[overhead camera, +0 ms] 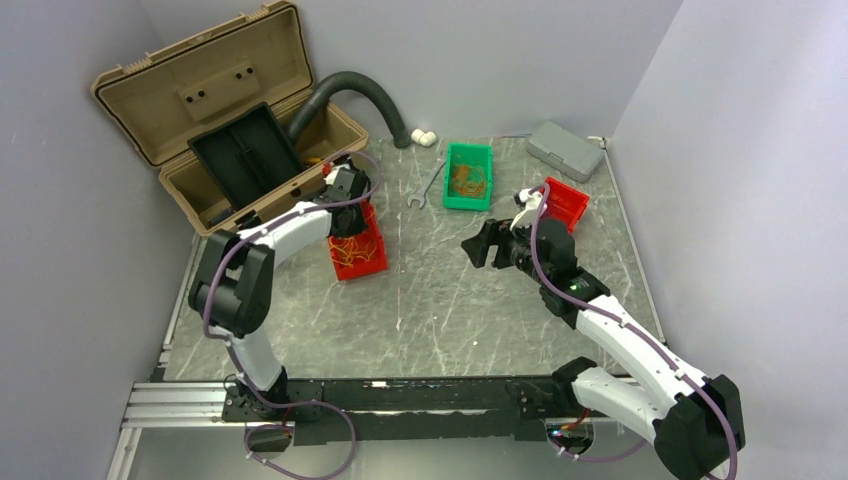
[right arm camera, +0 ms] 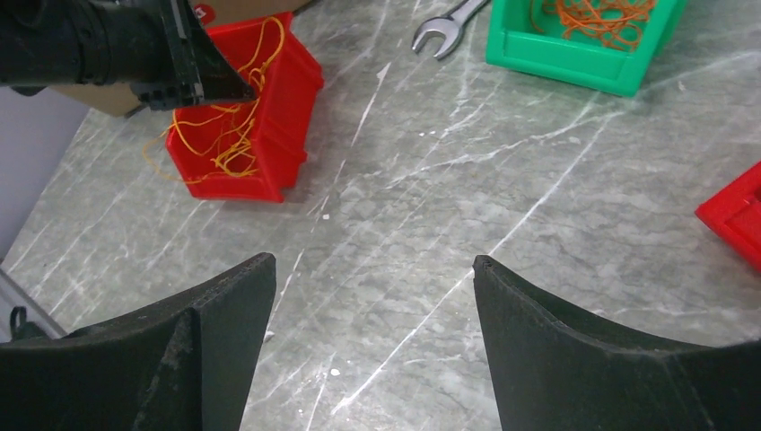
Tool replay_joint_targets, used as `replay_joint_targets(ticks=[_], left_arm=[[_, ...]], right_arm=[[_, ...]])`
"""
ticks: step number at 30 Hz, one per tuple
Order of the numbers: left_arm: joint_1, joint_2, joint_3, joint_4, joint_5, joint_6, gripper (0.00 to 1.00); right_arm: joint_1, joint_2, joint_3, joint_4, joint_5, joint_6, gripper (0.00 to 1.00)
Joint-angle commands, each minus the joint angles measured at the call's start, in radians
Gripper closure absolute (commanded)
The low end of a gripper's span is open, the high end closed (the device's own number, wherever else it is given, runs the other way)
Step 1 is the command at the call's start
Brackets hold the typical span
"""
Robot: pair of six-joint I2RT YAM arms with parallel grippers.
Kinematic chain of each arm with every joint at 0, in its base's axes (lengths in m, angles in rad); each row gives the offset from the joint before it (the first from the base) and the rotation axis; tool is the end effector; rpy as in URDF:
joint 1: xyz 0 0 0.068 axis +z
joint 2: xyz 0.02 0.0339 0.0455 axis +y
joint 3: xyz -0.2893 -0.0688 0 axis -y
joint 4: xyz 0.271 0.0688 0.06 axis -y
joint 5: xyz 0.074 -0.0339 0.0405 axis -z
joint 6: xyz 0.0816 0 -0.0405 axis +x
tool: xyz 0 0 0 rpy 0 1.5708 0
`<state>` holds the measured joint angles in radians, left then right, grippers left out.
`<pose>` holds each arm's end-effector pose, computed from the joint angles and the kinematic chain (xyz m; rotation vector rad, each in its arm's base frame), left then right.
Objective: Untangle the cables
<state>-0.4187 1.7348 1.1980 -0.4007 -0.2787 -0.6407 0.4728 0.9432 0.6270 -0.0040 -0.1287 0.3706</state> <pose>0.3938 -0.1507 0.1890 -0.3846 2.4304 -0.1095 0.2386 0.1338 0.2717 -0.1899 1.9397 0.6898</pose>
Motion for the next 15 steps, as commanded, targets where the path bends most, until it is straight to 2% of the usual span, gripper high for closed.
replay_joint_targets(ticks=[1, 7, 11, 15], left_arm=[[-0.002, 0.069, 0.031, 0.021, 0.023, -0.063, 1.00], [-0.002, 0.109, 0.018, 0.021, 0.000, -0.077, 1.00], [-0.002, 0.075, 0.022, 0.008, -0.001, -0.062, 1.00], [-0.002, 0.037, 0.088, -0.109, -0.064, -0.026, 0.90]], right_arm=[[-0.001, -0.029, -0.004, 0.007, 0.062, 0.018, 0.18], [0.000, -0.040, -0.008, 0.007, 0.081, 0.017, 0.18], [0.000, -0.034, -0.003, 0.007, 0.083, 0.018, 0.18], [0.000, -0.034, 0.003, -0.012, 0.091, 0.020, 0.18]])
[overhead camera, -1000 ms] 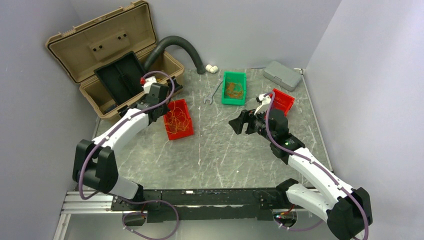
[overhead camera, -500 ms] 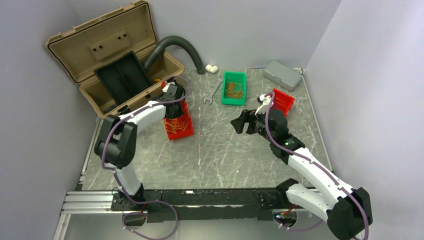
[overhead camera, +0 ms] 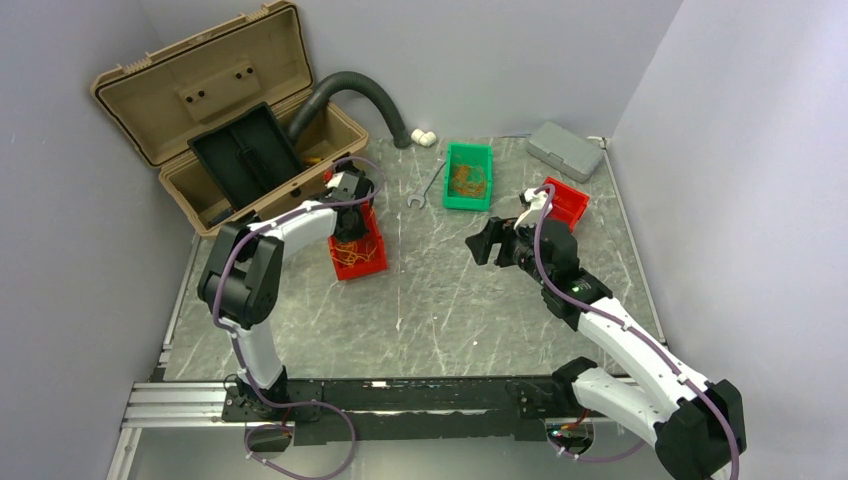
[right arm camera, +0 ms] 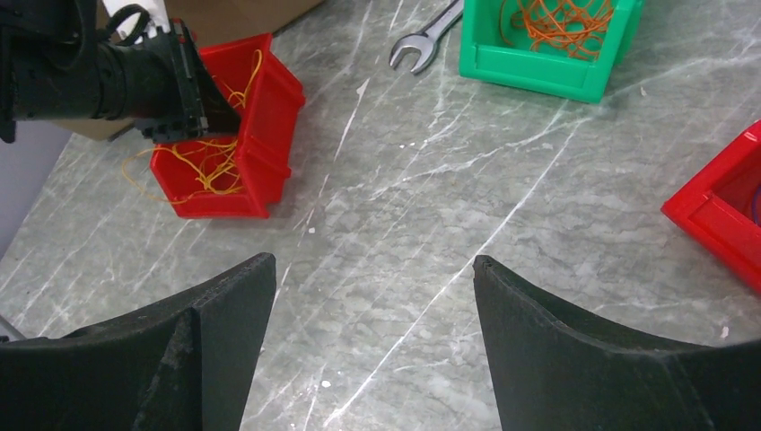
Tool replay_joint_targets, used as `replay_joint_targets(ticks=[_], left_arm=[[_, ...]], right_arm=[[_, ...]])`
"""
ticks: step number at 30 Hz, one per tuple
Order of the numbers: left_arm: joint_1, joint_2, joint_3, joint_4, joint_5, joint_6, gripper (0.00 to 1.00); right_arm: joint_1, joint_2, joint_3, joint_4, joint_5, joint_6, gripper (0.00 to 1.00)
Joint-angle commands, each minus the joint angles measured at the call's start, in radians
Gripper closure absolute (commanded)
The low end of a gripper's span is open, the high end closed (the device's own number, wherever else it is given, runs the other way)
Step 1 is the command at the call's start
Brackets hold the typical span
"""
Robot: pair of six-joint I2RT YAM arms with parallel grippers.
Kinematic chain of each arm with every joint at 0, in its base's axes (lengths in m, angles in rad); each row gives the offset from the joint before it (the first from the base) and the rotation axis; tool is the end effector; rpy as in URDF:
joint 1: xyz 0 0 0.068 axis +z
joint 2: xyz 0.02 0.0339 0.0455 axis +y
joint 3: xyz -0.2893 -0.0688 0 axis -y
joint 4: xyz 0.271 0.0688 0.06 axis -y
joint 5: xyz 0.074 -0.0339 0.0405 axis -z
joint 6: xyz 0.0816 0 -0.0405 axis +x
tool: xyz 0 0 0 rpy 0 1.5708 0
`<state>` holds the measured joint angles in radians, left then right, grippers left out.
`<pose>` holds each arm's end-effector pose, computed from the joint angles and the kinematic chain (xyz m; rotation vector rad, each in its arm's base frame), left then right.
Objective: Untangle the cables
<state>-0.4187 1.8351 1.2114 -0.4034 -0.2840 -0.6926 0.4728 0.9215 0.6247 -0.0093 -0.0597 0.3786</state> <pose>0.4016 -0.1537 0.1528 -0.4460 2.4966 -0.0648 0.2382 0.1273 0.2752 -0.1328 1.9222 0.6353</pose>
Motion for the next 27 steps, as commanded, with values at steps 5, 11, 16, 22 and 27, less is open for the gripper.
replay_joint_targets(ticks=[5, 11, 16, 22, 27], left_arm=[[-0.002, -0.165, 0.084, -0.187, -0.123, 0.057, 0.75], [0.000, -0.266, 0.097, -0.227, -0.056, 0.133, 0.37], [0.001, -0.379, 0.068, -0.201, 0.065, 0.248, 0.29], [0.008, -0.632, -0.209, 0.015, 0.178, 0.266, 0.01], [0.006, -0.845, -0.499, 0.245, 0.195, 0.307, 0.01]], right_arm=[[0.000, -0.018, 0.010, -0.030, 0.058, 0.022, 0.18], [-0.002, -0.009, 0.020, -0.035, 0.048, 0.026, 0.17], [-0.002, -0.005, 0.038, -0.062, 0.056, 0.021, 0.16], [-0.002, -0.053, 0.020, -0.044, 0.114, 0.036, 0.08], [-0.002, -0.166, -0.154, 0.136, 0.183, -0.028, 0.00]])
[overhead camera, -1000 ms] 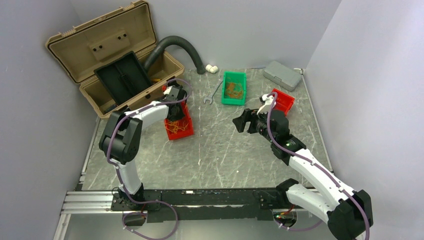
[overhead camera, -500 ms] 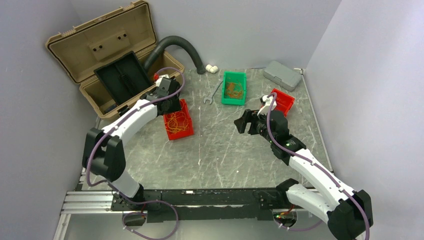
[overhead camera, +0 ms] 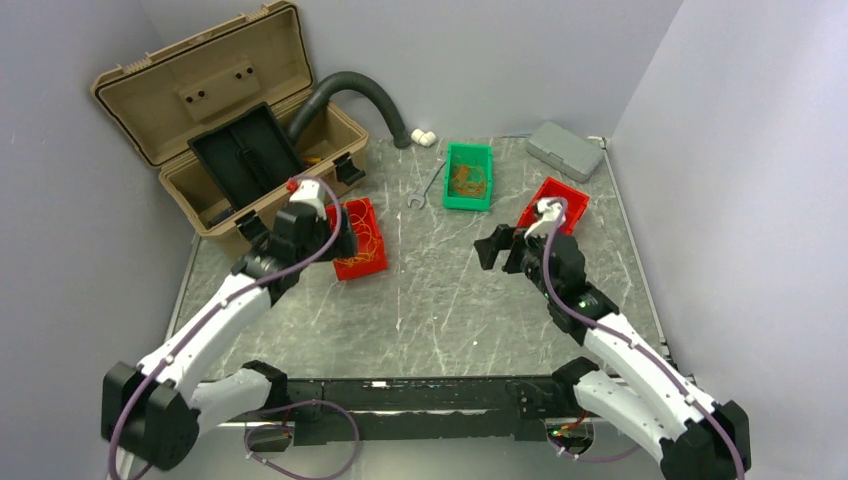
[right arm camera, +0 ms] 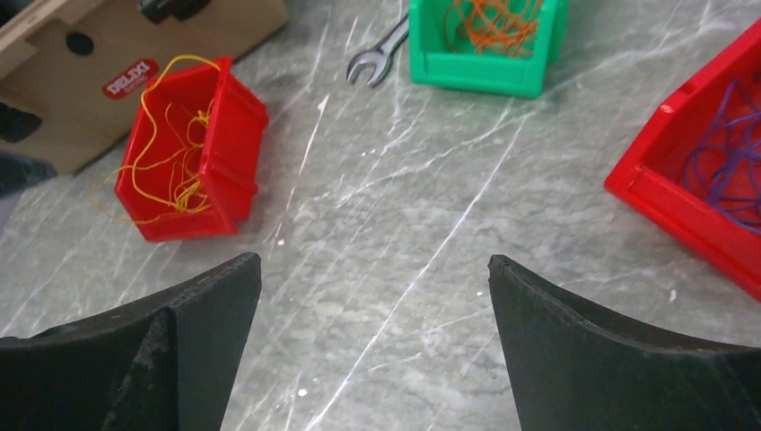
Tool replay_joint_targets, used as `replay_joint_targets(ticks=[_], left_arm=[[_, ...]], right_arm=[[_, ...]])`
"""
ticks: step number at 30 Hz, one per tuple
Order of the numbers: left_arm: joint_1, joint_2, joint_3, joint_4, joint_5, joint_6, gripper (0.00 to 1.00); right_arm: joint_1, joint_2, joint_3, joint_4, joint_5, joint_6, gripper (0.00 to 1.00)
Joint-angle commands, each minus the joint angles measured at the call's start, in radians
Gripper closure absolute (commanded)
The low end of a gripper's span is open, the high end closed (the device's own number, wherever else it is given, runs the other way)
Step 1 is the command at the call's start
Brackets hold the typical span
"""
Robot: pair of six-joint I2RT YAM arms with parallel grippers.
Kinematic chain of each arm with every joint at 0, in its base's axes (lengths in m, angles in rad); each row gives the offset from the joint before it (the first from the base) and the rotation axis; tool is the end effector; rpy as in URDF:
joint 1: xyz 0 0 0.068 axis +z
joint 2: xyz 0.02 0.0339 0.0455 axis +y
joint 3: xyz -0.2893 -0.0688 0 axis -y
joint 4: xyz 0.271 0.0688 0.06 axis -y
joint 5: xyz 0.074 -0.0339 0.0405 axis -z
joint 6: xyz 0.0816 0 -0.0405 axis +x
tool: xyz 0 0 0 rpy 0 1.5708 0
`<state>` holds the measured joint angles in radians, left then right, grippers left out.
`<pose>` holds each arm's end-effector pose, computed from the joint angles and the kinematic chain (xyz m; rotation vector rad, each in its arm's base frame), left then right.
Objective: Untangle the cables
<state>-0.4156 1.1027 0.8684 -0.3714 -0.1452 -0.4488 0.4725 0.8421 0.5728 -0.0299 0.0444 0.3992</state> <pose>0.2739 -0.1080 0.2790 -0.1196 2.1856 -0.3355 0.2271 0.1120 0.2692 -0.0387 1.9074 0.5560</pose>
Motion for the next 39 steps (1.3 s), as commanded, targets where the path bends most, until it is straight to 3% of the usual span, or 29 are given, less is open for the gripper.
replay_joint_targets(ticks=[1, 6, 10, 16, 20, 23, 27, 29, 31, 35, 39], left_arm=[[0.002, -0.152, -0.203, 0.257, 0.045, 0.081, 0.01], [0.001, -0.331, -0.385, 0.326, -0.051, 0.121, 0.01], [0.000, -0.436, -0.483, 0.361, 0.002, 0.196, 0.01], [0.000, -0.572, -0.626, 0.459, -0.060, 0.153, 0.01], [0.000, -0.598, -0.643, 0.426, -0.146, 0.143, 0.01], [0.001, -0.607, -0.638, 0.390, -0.278, 0.114, 0.01], [0.004, -0.589, -0.651, 0.523, -0.355, 0.146, 0.01], [0.010, -0.530, -0.650, 0.587, -0.416, 0.167, 0.01], [0.048, -0.455, -0.641, 0.616, -0.492, 0.154, 0.01], [0.228, -0.372, -0.603, 0.627, -0.353, 0.147, 0.01], [0.332, -0.311, -0.612, 0.746, -0.257, 0.202, 0.01]], right_arm=[[0.000, -0.113, -0.133, 0.188, 0.089, -0.066, 0.00], [-0.002, -0.199, -0.181, 0.158, 0.188, -0.065, 0.00], [-0.002, -0.237, -0.190, 0.097, 0.231, -0.112, 0.00], [-0.002, -0.271, -0.271, 0.146, 0.230, -0.161, 0.00], [-0.002, -0.263, -0.299, 0.169, 0.284, -0.172, 0.00], [-0.002, -0.240, -0.375, 0.333, 0.364, -0.251, 0.01], [-0.016, -0.123, -0.426, 0.615, 0.504, -0.355, 0.02], [-0.048, -0.029, -0.457, 0.828, 0.527, -0.439, 0.02], [-0.118, 0.059, -0.466, 0.926, 0.502, -0.456, 0.02], [-0.278, 0.142, -0.469, 0.972, 0.343, -0.355, 0.02], [-0.310, 0.288, -0.436, 1.052, 0.320, -0.404, 0.01]])
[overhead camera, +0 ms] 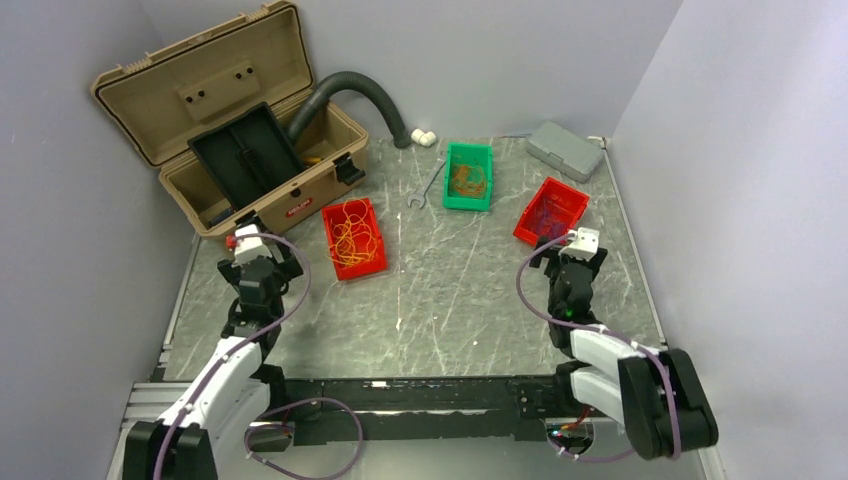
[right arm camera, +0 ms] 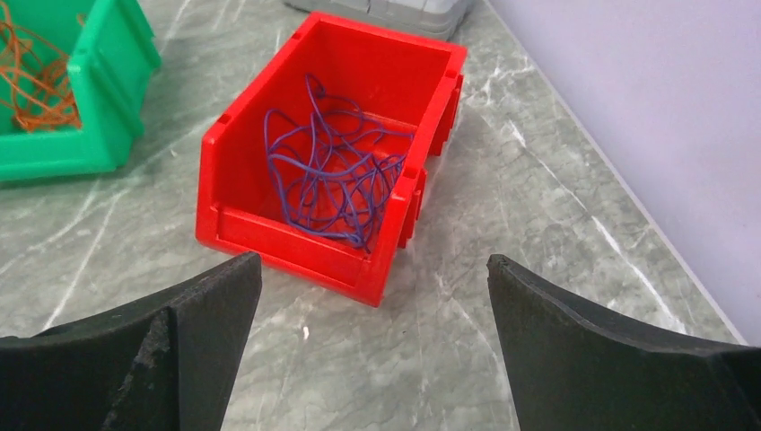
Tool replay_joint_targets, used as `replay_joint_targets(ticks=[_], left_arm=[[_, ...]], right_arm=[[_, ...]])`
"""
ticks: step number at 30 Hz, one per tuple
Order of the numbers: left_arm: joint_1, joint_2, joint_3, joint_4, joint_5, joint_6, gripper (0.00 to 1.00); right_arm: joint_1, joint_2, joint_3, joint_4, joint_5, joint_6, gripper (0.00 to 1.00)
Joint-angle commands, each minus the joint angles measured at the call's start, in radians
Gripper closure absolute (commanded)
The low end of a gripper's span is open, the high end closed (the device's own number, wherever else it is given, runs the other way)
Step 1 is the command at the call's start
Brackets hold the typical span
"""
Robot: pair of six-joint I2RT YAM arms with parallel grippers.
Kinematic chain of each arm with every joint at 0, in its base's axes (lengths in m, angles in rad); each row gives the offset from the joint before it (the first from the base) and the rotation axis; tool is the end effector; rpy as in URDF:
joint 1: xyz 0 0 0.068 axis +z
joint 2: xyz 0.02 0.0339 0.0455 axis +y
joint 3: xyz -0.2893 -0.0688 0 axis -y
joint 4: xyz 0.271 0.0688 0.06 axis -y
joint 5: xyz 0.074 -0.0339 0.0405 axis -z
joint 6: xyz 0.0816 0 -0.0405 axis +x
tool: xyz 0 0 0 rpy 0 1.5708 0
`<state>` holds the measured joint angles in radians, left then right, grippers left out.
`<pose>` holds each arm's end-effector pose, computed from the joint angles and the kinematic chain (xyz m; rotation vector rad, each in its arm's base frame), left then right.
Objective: Untangle the cables
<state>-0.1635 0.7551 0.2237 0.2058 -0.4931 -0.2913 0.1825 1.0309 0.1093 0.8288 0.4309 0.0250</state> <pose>0.2150 0.0037 0.1795 -0.4467 1.8047 0.1525 0.2328 0.0083 0.1683 0.1955 1.6474 -0.2006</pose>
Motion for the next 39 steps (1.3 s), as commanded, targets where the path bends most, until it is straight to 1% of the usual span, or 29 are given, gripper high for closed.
replay_joint_targets(ticks=[1, 6, 8, 10, 11, 12, 14, 16, 18, 21, 23, 24, 25, 26, 28, 29, 30, 33, 34, 35, 36, 37, 39], left_arm=[[0.106, 0.054, 0.036, 0.186, 0.119, 0.049, 0.01], [0.220, 0.183, 0.032, 0.329, 0.195, 0.064, 0.01], [0.228, 0.259, 0.049, 0.373, 0.170, 0.058, 0.01], [0.229, 0.328, 0.071, 0.379, 0.145, 0.041, 0.01], [0.229, 0.346, 0.081, 0.372, 0.157, 0.043, 0.01], [0.229, 0.351, 0.082, 0.374, 0.192, 0.059, 0.01], [0.229, 0.352, 0.025, 0.473, 0.281, 0.100, 0.08], [0.230, 0.346, -0.022, 0.577, 0.328, 0.120, 0.08], [0.231, 0.333, -0.017, 0.548, 0.350, 0.135, 0.02], [0.230, 0.351, 0.008, 0.528, 0.399, 0.177, 0.01], [0.239, 0.359, 0.019, 0.517, 0.435, 0.208, 0.01], [0.249, 0.374, 0.013, 0.577, 0.468, 0.224, 0.01], [0.271, 0.392, 0.009, 0.615, 0.510, 0.233, 0.04], [0.284, 0.407, 0.013, 0.629, 0.544, 0.235, 0.04], [0.305, 0.425, 0.038, 0.601, 0.576, 0.238, 0.06], [0.320, 0.429, 0.037, 0.615, 0.592, 0.238, 0.05], [0.336, 0.435, 0.031, 0.642, 0.613, 0.231, 0.06], [0.407, 0.463, 0.040, 0.653, 0.713, 0.194, 0.16], [0.432, 0.475, 0.039, 0.678, 0.751, 0.191, 0.17], [0.448, 0.484, 0.028, 0.713, 0.797, 0.197, 0.07], [0.453, 0.493, 0.008, 0.763, 0.834, 0.202, 0.01], [0.455, 0.503, -0.009, 0.815, 0.822, 0.193, 0.01], [0.458, 0.502, -0.017, 0.825, 0.764, 0.173, 0.01]], right_arm=[[-0.023, 0.131, 0.038, 0.202, -0.063, -0.049, 0.02], [-0.051, 0.264, 0.059, 0.314, -0.043, -0.060, 0.01], [-0.068, 0.304, 0.077, 0.300, -0.058, -0.042, 0.01], [-0.074, 0.349, 0.071, 0.348, -0.066, -0.044, 0.02], [-0.073, 0.369, 0.069, 0.368, -0.059, -0.041, 0.02], [-0.075, 0.389, 0.067, 0.389, -0.055, -0.039, 0.02], [-0.076, 0.414, 0.064, 0.423, -0.050, -0.037, 0.02], [-0.078, 0.411, 0.062, 0.421, -0.047, -0.031, 0.02], [-0.078, 0.420, 0.058, 0.437, -0.039, -0.029, 0.02], [-0.078, 0.467, 0.051, 0.504, 0.002, -0.028, 0.04], [-0.078, 0.453, 0.068, 0.431, -0.003, -0.003, 0.03], [-0.079, 0.454, 0.078, 0.418, -0.005, 0.000, 0.03], [-0.079, 0.462, 0.077, 0.436, -0.007, -0.009, 0.03], [-0.081, 0.465, 0.077, 0.445, -0.003, -0.016, 0.03], [-0.079, 0.458, 0.082, 0.420, -0.009, -0.008, 0.02], [-0.080, 0.464, 0.081, 0.432, -0.007, -0.013, 0.02], [-0.079, 0.464, 0.080, 0.436, 0.004, -0.016, 0.00], [-0.079, 0.464, 0.084, 0.432, 0.015, -0.014, 0.00], [-0.078, 0.462, 0.082, 0.431, 0.018, -0.010, 0.00], [-0.078, 0.463, 0.079, 0.437, 0.015, -0.014, 0.00], [-0.077, 0.463, 0.077, 0.441, 0.013, -0.015, 0.00], [-0.078, 0.462, 0.078, 0.439, 0.013, -0.014, 0.00], [-0.078, 0.465, 0.090, 0.418, 0.012, -0.012, 0.00]])
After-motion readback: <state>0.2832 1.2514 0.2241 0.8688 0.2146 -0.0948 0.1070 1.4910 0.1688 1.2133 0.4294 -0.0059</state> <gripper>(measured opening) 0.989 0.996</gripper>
